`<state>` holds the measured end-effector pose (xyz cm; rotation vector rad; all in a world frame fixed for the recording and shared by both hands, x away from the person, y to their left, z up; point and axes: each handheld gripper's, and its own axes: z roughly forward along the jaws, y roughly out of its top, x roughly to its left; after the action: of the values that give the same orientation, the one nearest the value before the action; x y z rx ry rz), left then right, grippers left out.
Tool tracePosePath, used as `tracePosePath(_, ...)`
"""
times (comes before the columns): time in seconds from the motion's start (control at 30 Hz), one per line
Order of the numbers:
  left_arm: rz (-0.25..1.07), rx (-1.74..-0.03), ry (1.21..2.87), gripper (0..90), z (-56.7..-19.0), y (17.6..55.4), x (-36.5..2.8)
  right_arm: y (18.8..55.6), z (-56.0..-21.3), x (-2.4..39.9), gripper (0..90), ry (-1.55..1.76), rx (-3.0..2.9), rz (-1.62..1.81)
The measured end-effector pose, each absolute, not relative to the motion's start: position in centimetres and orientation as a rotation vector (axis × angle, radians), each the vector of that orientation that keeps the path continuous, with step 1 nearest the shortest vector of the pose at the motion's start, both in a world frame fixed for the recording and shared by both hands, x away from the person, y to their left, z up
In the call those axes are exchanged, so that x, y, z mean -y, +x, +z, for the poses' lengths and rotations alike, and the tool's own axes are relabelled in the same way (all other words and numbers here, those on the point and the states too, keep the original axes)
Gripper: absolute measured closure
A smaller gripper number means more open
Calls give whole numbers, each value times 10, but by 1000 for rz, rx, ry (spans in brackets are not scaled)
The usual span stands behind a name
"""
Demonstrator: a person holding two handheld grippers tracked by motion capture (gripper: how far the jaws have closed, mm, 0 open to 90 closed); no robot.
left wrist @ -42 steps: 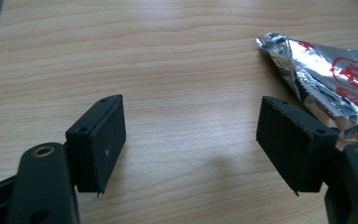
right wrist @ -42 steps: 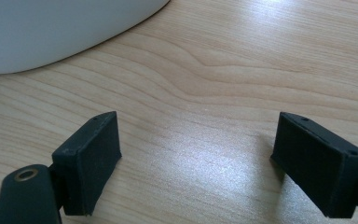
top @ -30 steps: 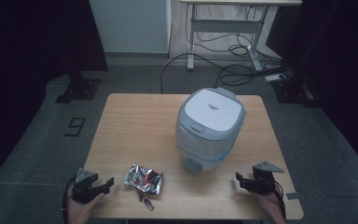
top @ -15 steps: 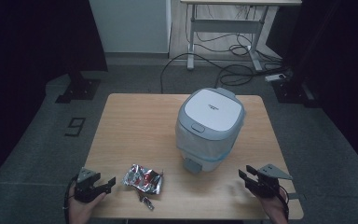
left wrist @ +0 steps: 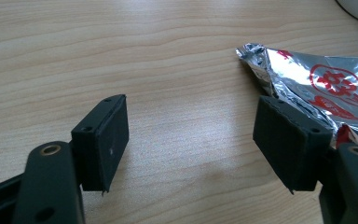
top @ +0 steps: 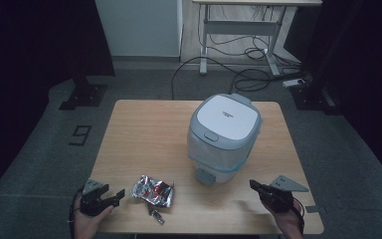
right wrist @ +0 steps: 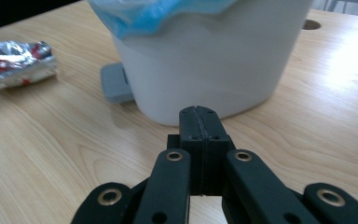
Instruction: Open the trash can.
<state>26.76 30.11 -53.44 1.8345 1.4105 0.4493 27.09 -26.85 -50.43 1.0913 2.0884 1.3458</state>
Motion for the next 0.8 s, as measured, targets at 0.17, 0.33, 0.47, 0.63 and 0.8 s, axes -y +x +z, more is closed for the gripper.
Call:
tracePosePath(0.17, 446, -1406, 1843, 271, -535, 269, -299, 274, -501, 256, 899, 1078, -2115, 1392)
tracePosePath(0.33, 438, -1404, 1849, 271, -535, 270, -299, 283, -502, 240, 900, 1055, -2205, 1468)
tracePosePath(0.47, 436, -1406, 1844, 271, -536, 270, -300, 286, -501, 232, 900, 1019, -2211, 1454)
tracePosePath(0.63, 436, -1416, 1833, 271, -536, 271, -303, 291, -501, 220, 900, 993, -2214, 1446)
tracePosePath(0.8, 440, -1413, 1842, 271, -537, 271, -303, 296, -501, 206, 900, 958, -2219, 1440)
